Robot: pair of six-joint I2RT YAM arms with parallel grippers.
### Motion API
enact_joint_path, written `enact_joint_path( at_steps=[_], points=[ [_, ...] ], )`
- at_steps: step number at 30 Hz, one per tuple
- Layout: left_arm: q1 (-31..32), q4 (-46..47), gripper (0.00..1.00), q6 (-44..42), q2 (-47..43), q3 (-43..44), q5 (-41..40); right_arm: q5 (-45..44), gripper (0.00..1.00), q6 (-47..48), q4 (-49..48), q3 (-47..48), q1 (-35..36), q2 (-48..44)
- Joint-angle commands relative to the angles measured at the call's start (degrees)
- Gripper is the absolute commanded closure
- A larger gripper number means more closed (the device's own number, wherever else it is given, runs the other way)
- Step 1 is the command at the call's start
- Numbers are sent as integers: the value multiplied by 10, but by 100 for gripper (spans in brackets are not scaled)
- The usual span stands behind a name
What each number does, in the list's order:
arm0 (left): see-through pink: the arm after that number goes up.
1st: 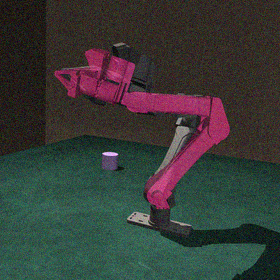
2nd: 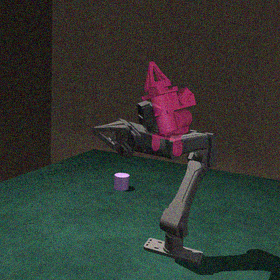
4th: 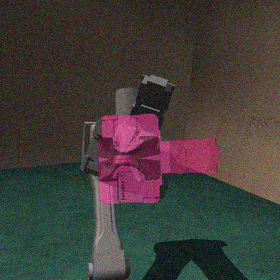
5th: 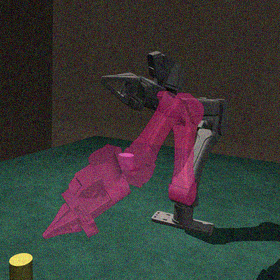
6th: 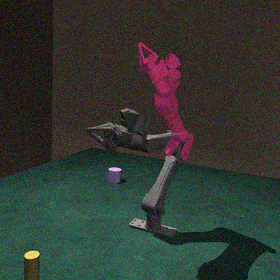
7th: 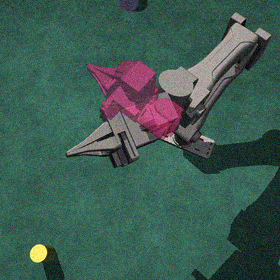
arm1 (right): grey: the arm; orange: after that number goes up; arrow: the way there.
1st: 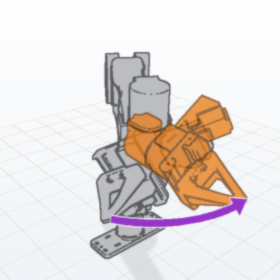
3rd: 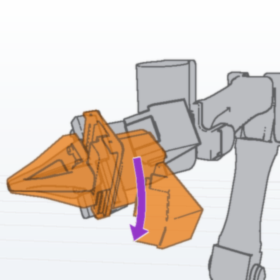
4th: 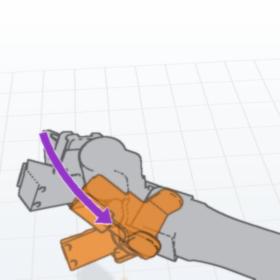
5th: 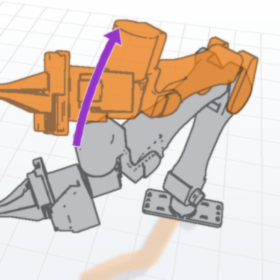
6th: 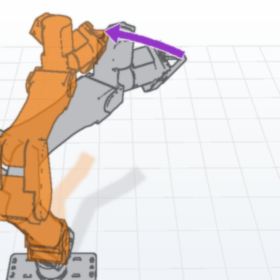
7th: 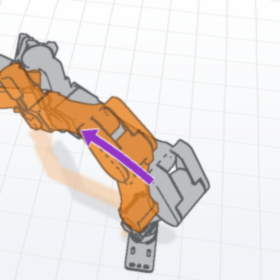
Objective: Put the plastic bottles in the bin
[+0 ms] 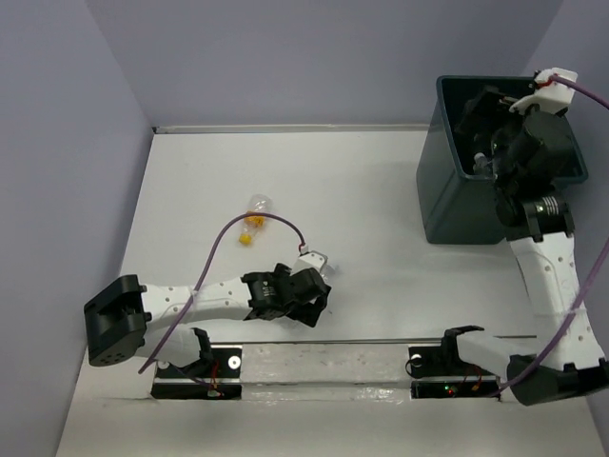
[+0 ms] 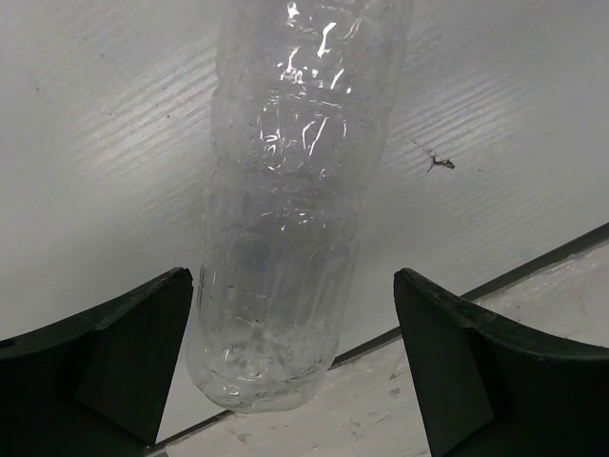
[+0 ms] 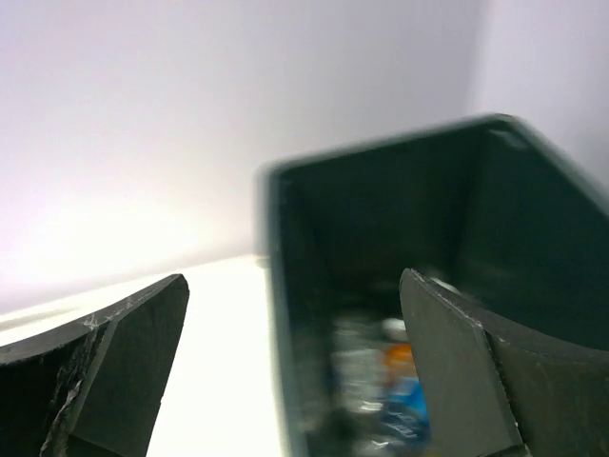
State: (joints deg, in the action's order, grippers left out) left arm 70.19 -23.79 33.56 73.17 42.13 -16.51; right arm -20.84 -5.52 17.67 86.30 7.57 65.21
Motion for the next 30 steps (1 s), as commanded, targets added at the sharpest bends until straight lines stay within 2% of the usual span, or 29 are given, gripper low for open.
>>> enact_joint_path(
  at_steps=[1, 2, 3, 5, 6, 8, 12, 14, 15, 20, 22, 30],
  points=[
    [8, -5, 6, 11, 27, -3, 6, 245, 3, -139, -33, -40, 11, -80],
    [9, -4, 9, 12, 41, -1, 6, 284, 4, -159, -66, -62, 20, -90],
    [9, -5, 18, 13, 47, 1, 3, 338, 4, -196, -82, -109, 34, -98],
    [9, -10, 26, 19, 63, 3, -11, 362, 4, -222, -124, -155, 61, -119],
    [10, -10, 28, 20, 65, 6, -16, 360, 4, -225, -131, -176, 104, -125],
    [9, -10, 31, 23, 66, 7, -26, 336, 3, -219, -128, -220, 146, -132],
    [10, -20, 37, 39, 31, 23, -83, 339, 3, -236, -132, -282, 196, -142],
    [10, 0, 37, 42, -1, 28, -110, 343, 2, -253, -144, -326, 206, -151],
    [10, 42, 37, 29, -41, 25, -121, 353, 2, -274, -161, -341, 206, -155],
    [9, 246, 37, -40, -161, -23, -67, 410, 0, -310, -228, -385, 244, -123],
    [9, 300, 37, -54, -167, -30, -50, 433, 0, -317, -242, -391, 262, -104],
    [9, 359, 37, -82, -153, -20, -4, 461, 0, -334, -280, -408, 293, -57]
  ],
)
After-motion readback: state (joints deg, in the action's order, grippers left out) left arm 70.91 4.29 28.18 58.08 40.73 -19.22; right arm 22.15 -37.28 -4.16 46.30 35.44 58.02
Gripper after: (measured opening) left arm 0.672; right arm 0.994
